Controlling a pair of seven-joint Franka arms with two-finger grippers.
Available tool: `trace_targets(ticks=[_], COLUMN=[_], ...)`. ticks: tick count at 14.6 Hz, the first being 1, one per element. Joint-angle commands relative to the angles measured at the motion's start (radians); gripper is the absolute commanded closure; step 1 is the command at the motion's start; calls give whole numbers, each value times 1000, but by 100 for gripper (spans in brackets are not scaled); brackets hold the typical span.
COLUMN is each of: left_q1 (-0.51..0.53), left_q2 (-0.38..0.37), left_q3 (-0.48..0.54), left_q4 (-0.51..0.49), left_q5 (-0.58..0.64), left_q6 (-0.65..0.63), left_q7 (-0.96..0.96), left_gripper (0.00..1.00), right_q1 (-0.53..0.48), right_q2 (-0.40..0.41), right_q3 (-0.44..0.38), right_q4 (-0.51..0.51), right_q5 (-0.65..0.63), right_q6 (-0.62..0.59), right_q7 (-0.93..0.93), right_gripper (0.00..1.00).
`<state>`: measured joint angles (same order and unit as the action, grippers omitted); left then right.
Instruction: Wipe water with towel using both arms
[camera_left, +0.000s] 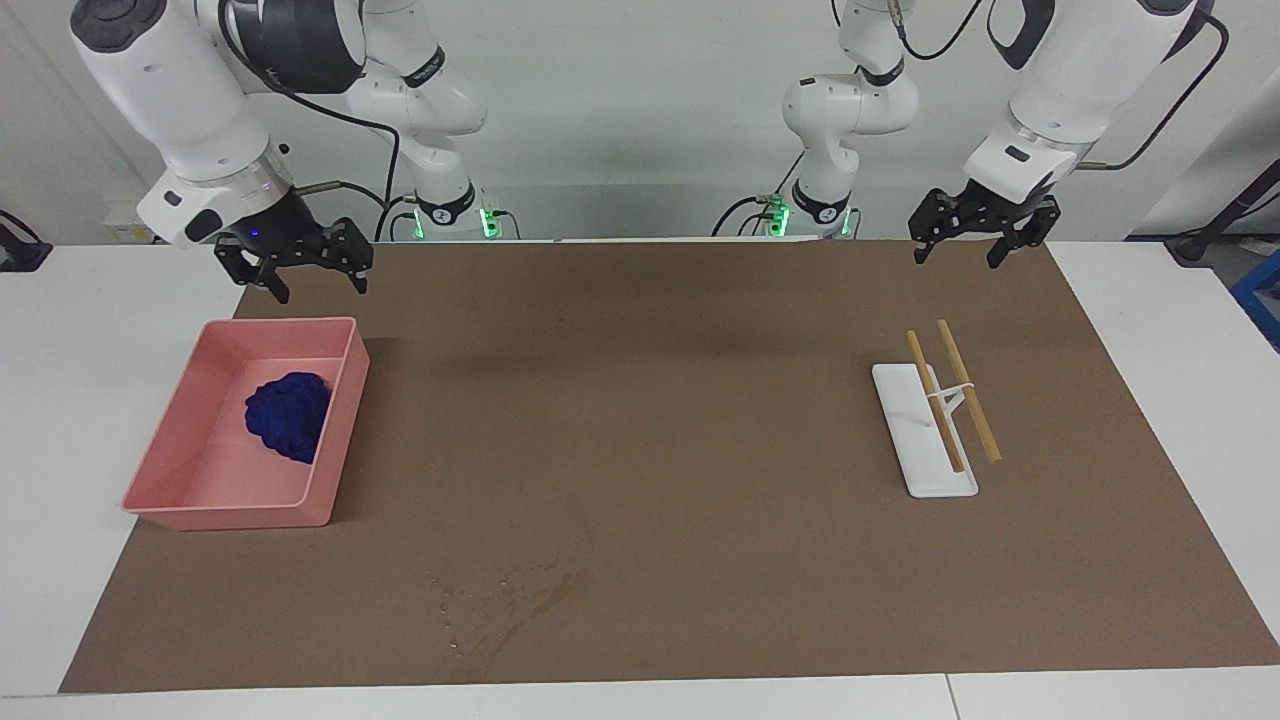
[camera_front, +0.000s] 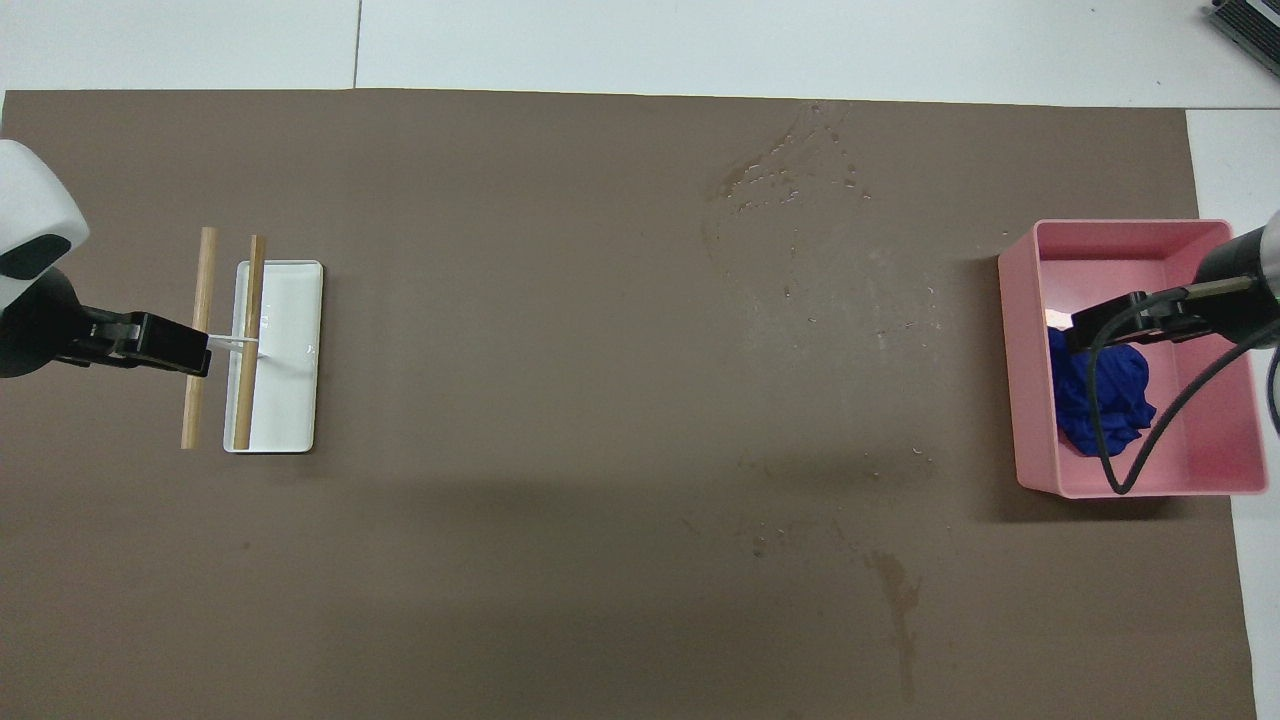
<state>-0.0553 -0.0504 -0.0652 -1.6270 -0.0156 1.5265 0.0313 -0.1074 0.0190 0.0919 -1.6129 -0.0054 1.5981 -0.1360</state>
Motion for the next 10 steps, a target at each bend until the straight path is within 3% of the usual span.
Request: trace_targets(ticks=[1, 10], left_q1=[5, 5], left_q2=[-6, -6], left_q3=[-2, -2], left_q4=[-5, -5], left_q5=[12, 12], left_q6=[-9, -9], left_q7=[4, 4], left_gripper=[0, 0], right_q1=[-31, -21], right_q2=[-16, -17], right_q3=[2, 3], right_q4=[-25, -30], right_q5=[-31, 5], right_q6=[36, 34], right_q7=[-50, 1], right_gripper=[0, 0])
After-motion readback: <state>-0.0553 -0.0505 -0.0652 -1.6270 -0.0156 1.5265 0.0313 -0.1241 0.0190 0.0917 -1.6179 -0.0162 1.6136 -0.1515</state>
